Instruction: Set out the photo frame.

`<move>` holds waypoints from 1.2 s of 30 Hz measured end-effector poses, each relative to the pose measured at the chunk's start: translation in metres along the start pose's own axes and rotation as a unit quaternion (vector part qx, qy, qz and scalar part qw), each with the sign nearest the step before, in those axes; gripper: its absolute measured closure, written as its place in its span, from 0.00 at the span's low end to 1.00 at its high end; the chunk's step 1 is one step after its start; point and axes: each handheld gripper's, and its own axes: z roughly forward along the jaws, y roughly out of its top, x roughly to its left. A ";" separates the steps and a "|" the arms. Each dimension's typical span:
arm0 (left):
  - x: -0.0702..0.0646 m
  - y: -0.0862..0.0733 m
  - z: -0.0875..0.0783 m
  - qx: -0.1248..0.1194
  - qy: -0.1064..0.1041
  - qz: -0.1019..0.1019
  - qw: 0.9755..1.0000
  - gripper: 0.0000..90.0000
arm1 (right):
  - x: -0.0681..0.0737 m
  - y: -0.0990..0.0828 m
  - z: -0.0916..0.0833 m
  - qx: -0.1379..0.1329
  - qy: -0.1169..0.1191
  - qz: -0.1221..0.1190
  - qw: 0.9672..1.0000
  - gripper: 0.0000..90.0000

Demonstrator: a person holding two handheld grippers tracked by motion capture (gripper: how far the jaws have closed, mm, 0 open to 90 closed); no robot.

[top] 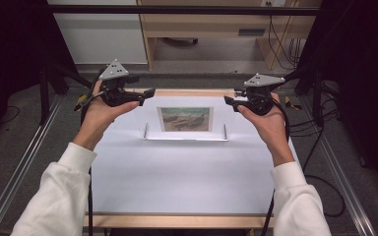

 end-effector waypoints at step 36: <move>-0.027 -0.115 -0.045 0.065 0.036 -0.072 0.995 0.15 | -0.027 0.006 0.029 -0.012 0.000 0.057 0.998 0.54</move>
